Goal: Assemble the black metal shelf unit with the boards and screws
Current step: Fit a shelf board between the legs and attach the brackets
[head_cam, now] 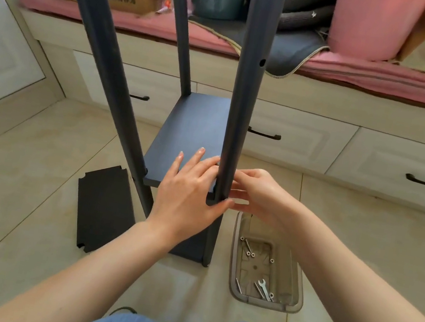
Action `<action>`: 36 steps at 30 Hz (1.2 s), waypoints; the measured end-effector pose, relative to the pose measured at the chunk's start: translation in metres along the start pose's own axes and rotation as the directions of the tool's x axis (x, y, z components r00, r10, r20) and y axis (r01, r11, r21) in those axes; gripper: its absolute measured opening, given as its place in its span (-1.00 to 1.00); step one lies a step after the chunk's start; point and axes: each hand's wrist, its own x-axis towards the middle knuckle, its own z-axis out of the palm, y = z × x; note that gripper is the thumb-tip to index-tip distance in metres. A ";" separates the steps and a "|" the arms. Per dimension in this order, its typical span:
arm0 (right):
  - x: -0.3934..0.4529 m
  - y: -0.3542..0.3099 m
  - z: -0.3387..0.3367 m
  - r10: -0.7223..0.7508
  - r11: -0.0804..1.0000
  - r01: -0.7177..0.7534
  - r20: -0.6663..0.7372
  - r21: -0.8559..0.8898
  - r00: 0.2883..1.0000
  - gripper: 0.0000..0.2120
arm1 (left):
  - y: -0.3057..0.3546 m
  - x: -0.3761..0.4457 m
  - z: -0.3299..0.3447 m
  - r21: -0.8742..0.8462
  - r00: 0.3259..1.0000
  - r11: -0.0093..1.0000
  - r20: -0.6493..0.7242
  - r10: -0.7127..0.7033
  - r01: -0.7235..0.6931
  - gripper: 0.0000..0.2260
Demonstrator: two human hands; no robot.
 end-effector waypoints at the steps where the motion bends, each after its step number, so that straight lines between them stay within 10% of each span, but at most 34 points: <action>1: 0.000 0.000 0.000 -0.007 1.000 0.007 -0.004 -0.026 1.000 -0.65 | -0.001 0.000 0.000 0.017 1.000 1.000 0.004 0.000 0.000 -0.40; 13: -0.002 0.036 -0.016 -0.046 0.995 0.041 -0.057 -0.086 0.997 -0.70 | -0.007 -0.006 0.006 0.143 0.999 0.989 0.033 -0.032 0.027 -0.32; 19: -0.011 0.137 -0.022 -0.101 0.607 0.018 -0.055 -0.794 0.993 -0.71 | -0.005 -0.006 0.007 0.169 0.998 0.985 0.040 -0.041 0.034 -0.33; 28: -0.013 0.208 -0.001 -0.024 0.281 0.085 0.082 -0.956 0.996 -0.44 | -0.004 -0.007 0.008 0.191 0.999 0.981 0.025 -0.043 0.037 -0.31; 36: -0.009 0.218 -0.023 -0.074 0.264 0.064 0.046 -0.962 0.996 -0.41 | -0.003 -0.007 0.008 0.197 0.999 0.980 0.018 -0.034 0.030 -0.29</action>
